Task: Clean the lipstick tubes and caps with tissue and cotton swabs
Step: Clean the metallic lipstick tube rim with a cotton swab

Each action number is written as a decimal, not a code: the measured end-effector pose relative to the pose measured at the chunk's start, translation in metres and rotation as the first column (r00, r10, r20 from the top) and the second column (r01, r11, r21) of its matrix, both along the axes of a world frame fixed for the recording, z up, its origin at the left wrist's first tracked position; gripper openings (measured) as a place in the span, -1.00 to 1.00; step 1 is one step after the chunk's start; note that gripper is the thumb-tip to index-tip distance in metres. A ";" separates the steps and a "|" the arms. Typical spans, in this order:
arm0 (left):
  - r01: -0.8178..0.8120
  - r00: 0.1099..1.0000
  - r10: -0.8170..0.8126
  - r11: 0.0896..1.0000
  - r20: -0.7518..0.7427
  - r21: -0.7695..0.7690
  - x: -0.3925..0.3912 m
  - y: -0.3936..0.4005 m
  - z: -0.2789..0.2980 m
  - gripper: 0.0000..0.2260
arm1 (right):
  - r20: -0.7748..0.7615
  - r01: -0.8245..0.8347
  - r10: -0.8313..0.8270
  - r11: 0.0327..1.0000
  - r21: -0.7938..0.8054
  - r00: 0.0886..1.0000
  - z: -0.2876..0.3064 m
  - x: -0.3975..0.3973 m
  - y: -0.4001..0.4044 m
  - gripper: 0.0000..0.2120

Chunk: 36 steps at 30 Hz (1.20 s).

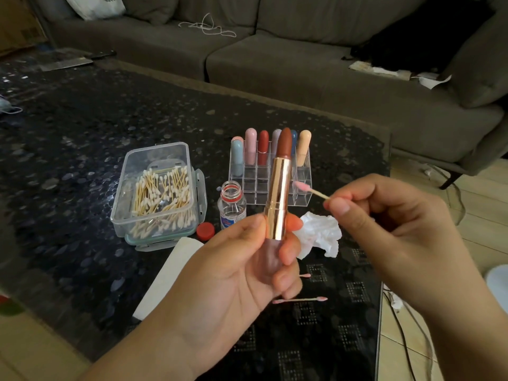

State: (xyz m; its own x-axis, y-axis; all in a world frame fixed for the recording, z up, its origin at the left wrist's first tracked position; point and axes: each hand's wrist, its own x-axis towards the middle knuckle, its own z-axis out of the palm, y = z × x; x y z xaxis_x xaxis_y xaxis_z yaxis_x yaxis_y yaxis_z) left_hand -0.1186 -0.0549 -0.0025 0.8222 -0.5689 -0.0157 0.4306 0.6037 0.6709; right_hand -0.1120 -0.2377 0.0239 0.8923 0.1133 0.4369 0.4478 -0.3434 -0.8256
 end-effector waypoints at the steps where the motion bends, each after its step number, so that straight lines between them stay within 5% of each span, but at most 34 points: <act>1: -0.101 0.995 0.095 0.983 0.043 0.155 -0.001 -0.002 0.001 -0.78 | -0.006 0.026 -0.026 1.000 0.003 1.000 0.000 0.000 -0.001 -0.82; 3: -0.285 0.956 0.215 0.835 0.199 0.471 -0.002 -0.004 0.001 -0.78 | -0.045 0.096 -0.095 0.995 0.012 0.994 0.000 -0.001 -0.003 -0.84; 5: -0.398 0.910 0.198 0.671 0.366 0.626 0.000 -0.005 0.000 -0.82 | -0.114 0.180 -0.177 0.983 0.018 0.978 -0.002 -0.001 -0.008 -0.87; 9: -0.486 0.867 0.173 0.508 0.468 0.711 0.012 -0.004 -0.010 -0.92 | -0.292 0.254 -0.260 0.965 -0.062 0.920 -0.013 0.001 -0.018 -0.85; 17: -0.543 0.837 0.072 0.230 0.543 0.807 0.031 -0.011 -0.037 -0.85 | -0.428 0.062 -0.209 0.941 -0.331 0.879 -0.027 0.000 -0.018 -0.81; 25: -0.558 0.827 -0.018 0.097 0.562 0.824 0.036 -0.011 -0.051 -0.87 | -0.425 0.046 -0.200 0.937 -0.347 0.883 -0.030 -0.001 -0.014 -0.79; 36: -0.578 0.814 -0.010 0.087 0.581 0.811 0.036 -0.011 -0.054 -0.85 | -0.437 0.002 -0.167 0.936 -0.353 0.884 -0.026 -0.004 -0.006 -0.84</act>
